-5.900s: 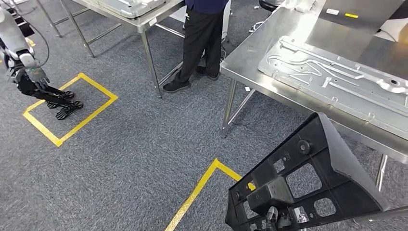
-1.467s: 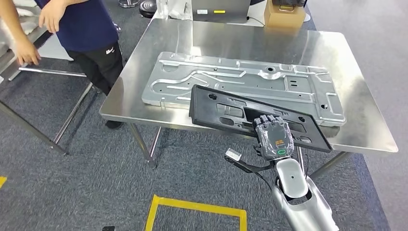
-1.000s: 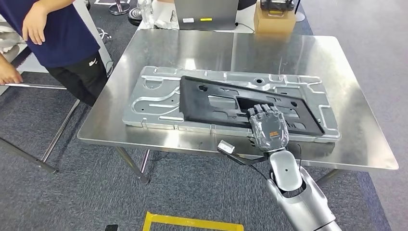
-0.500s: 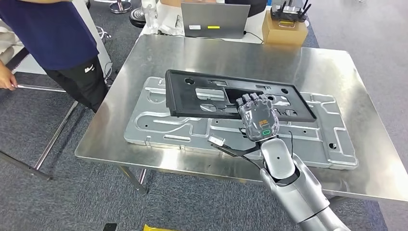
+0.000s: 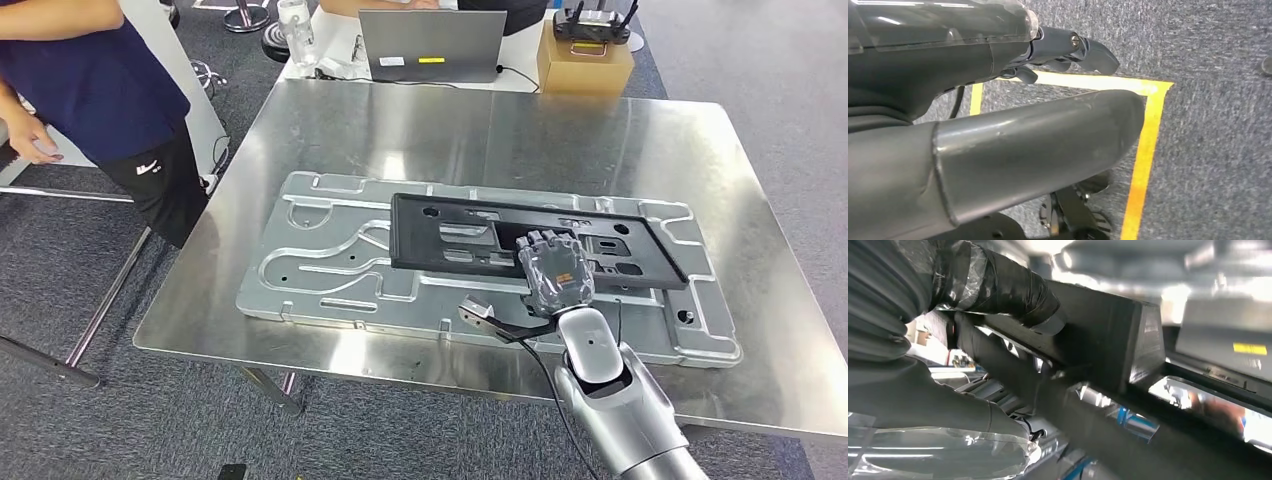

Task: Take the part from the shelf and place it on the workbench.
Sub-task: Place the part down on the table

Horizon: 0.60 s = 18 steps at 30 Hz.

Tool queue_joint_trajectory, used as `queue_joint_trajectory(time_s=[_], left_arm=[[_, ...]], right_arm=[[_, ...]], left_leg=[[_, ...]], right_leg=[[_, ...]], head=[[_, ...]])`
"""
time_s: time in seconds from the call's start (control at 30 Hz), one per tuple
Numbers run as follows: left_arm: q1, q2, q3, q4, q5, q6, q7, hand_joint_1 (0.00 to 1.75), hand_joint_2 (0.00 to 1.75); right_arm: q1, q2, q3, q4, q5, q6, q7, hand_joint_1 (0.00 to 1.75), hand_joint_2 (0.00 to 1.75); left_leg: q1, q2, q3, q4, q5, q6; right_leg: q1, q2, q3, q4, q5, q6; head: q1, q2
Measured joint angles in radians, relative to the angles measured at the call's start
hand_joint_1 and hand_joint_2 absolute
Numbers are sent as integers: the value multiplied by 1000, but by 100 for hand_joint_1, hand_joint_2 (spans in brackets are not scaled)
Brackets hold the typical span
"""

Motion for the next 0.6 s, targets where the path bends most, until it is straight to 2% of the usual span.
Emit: queue_joint_trajectory(time_s=[0.07, 0.13, 0.17, 0.23, 0.27, 0.33, 0.37, 0.4, 0.43, 0.47, 0.53, 0.57, 0.6], left_arm=[[0, 0, 3, 0, 0, -2, 0, 0, 0], [2, 0, 6, 0, 1, -4, 0, 0, 0], [3, 0, 6, 0, 1, -4, 0, 0, 0], [3, -1, 8, 0, 1, -4, 0, 0, 0], [2, -1, 10, 0, 1, -4, 0, 0, 0], [1, 0, 13, 0, 1, -4, 0, 0, 0], [1, 0, 14, 0, 2, -3, 0, 0, 0], [2, 0, 15, 0, 3, -2, 1, 0, 0], [2, 0, 16, 0, 4, -2, 2, 0, 44], [2, 0, 18, 0, 4, -2, 3, 0, 87], [2, -3, 21, 0, 4, -1, 6, 0, 175], [2, -5, 22, 0, 4, -1, 8, 0, 175], [3, -6, 22, 1, 4, -1, 10, 0, 131]], right_arm=[[9, 4, -20, 34, -8, -9, -7, 175, 175], [17, 7, -43, 73, -18, -22, -13, 175, 175], [20, 8, -55, 91, -23, -31, -16, 175, 175], [22, 9, -81, 125, -31, -48, -23, 175, 175], [21, 9, -93, 140, -34, -55, -25, 175, 175], [21, 9, -110, 166, -37, -62, -27, 175, 175], [21, 9, -117, 177, -39, -63, -27, 175, 175], [20, 10, -122, 186, -41, -64, -28, 175, 175], [18, 11, -128, 194, -42, -65, -29, 131, 131], [15, 12, -134, 201, -44, -65, -30, 87, 87], [9, 13, -148, 215, -48, -67, -33, 0, 0], [7, 14, -154, 221, -50, -68, -34, 0, 0], [4, 15, -160, 226, -51, -70, -34, 0, 0]], left_leg=[[-5, 0, 28, -86, 32, 9], [-10, 0, 30, -96, 32, 24], [-8, 0, 33, -98, 41, 32], [-3, 0, 38, -106, 48, 46], [-1, 0, 41, -110, 50, 51], [-4, -1, 42, -110, 49, 58], [-6, -1, 43, -110, 48, 60], [-8, -2, 45, -110, 46, 61], [-10, -4, 49, -110, 44, 62], [-13, -5, 54, -110, 42, 63], [-17, -8, 60, -110, 37, 61], [-17, -9, 61, -110, 35, 58], [-15, -9, 61, -110, 34, 54]], right_leg=[[1, -1, 1, 2, -4, 10], [3, -1, 1, 0, -4, 22], [3, -1, 2, 0, -7, 28], [2, -1, -8, 30, -30, 38], [1, -1, -27, 73, -55, 42], [0, -1, -92, 203, -113, 47], [0, -1, -120, 255, -126, 48], [0, -1, -134, 275, -121, 47], [1, -1, -127, 255, -96, 44], [3, -1, -101, 198, -58, 38], [11, -5, -37, 60, 1, 15], [16, -7, -16, 15, 14, 5], [21, -7, -7, -7, 16, -2]], head=[[0, 0], [0, 0], [0, 0], [0, 0], [0, 0], [0, 0], [0, 0], [0, 0], [0, 0], [0, 0], [0, 0], [1, 0], [1, 0]])
